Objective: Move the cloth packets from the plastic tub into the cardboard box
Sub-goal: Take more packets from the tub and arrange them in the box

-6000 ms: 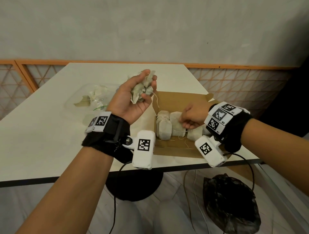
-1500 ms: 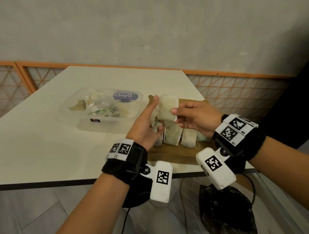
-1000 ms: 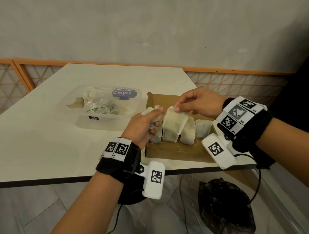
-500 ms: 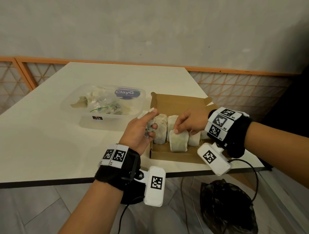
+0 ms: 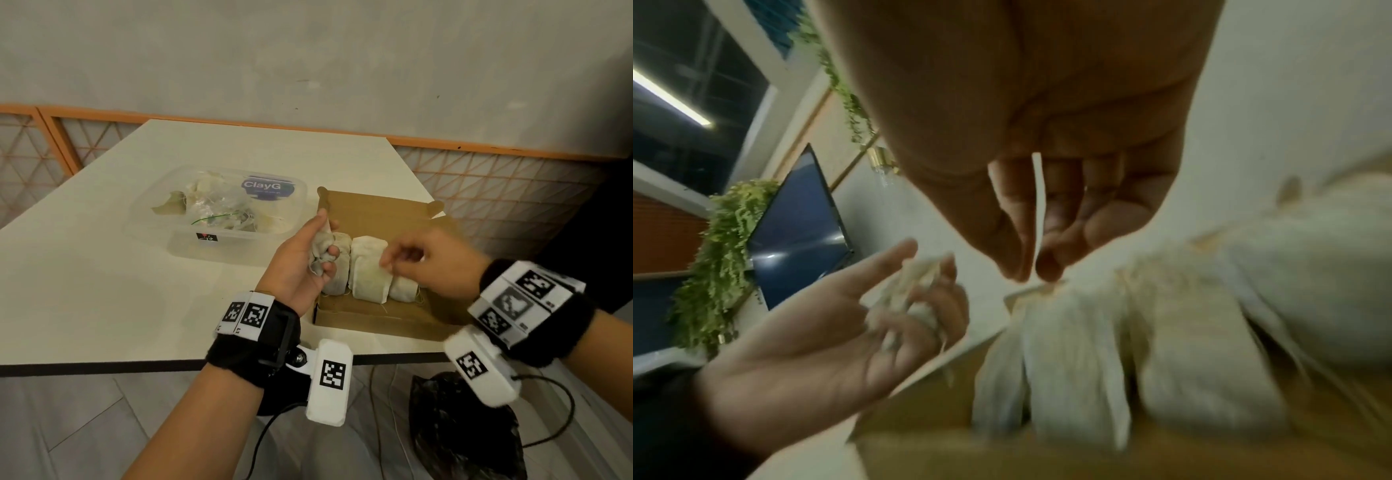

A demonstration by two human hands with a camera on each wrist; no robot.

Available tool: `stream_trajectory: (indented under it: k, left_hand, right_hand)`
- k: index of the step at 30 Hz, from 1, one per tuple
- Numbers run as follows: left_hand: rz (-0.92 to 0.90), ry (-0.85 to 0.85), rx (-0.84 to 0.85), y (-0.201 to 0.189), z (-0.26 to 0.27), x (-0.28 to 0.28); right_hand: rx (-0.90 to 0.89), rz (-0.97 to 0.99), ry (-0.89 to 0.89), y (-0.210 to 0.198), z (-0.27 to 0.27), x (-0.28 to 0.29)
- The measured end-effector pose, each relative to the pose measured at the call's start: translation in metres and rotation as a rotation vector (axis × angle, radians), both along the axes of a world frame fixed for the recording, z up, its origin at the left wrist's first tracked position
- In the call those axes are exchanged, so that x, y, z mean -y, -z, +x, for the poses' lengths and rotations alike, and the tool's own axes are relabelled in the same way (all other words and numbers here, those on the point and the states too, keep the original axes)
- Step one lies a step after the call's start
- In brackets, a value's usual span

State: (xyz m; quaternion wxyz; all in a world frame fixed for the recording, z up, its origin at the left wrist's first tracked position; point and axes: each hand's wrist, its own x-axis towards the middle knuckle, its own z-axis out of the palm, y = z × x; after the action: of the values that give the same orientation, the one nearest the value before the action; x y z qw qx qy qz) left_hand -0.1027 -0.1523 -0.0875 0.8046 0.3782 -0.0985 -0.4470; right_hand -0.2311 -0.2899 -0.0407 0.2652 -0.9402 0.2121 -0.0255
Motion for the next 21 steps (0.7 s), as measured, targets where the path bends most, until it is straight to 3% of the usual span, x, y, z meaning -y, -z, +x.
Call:
stream_trajectory:
  k: [2, 6, 10, 13, 18, 21]
  left_hand:
    - [-0.059, 0.023, -0.067, -0.002, -0.002, 0.003]
    - [-0.135, 0.089, -0.184, -0.002, -0.008, 0.007]
    - [-0.137, 0.113, -0.212, 0.003, -0.009, 0.009]
    - [-0.084, 0.113, -0.114, 0.005, -0.011, 0.012]
    - [0.087, 0.087, 0.302, 0.008, -0.022, 0.02]
    - [0.117, 0.096, 0.343, 0.009, -0.024, 0.021]
  right_hand:
    - [-0.086, 0.025, -0.07, 0.02, -0.007, -0.004]
    - [-0.051, 0.062, -0.084, 0.047, -0.006, -0.005]
    - [0.243, 0.178, 0.027, 0.039, -0.004, -0.009]
    - [0.516, 0.446, 0.111, 0.035, -0.002, -0.023]
    - [0.719, 0.744, 0.208, 0.049, 0.013, -0.039]
    - [0.8, 0.859, 0.271, 0.056, 0.017, -0.033]
